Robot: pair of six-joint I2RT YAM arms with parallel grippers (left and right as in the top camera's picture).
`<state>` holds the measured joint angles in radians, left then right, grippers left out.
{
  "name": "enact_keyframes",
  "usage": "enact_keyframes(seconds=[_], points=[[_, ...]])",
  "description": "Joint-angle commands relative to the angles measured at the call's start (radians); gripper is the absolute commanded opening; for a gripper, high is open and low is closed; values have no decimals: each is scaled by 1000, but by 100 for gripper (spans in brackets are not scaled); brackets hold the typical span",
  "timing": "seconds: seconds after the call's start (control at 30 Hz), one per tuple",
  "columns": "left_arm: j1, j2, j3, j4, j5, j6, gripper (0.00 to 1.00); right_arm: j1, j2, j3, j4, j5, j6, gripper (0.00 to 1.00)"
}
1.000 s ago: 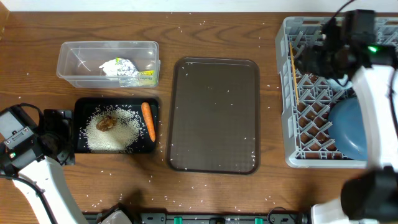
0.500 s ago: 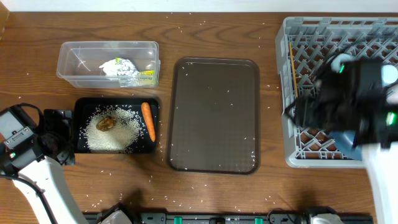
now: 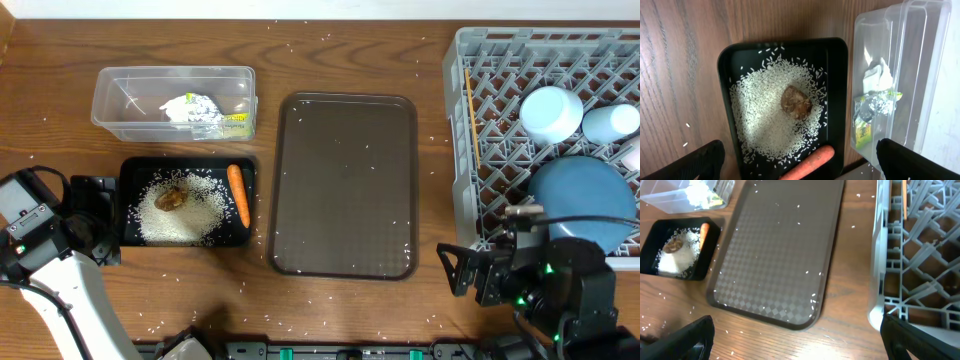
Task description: Sort waste into correct bins and load items into the dishwasher rack
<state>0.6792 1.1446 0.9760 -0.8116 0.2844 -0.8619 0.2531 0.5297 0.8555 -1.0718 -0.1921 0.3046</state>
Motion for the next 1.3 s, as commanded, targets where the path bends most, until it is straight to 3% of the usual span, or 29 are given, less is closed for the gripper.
enact_keyframes(seconds=[0.0,0.9,1.03,1.27], points=[[3,-2,2,-3,-9,16,98,16,-18,-14,-4,8,13,99],[3,-2,2,-3,-9,16,98,24,-32,-27,-40,12,12,99],[3,-2,2,-3,-9,16,98,30,-86,-122,116,-10,-81,99],[3,-2,2,-3,-9,16,98,29,-217,-428,748,-283,-349,99]])
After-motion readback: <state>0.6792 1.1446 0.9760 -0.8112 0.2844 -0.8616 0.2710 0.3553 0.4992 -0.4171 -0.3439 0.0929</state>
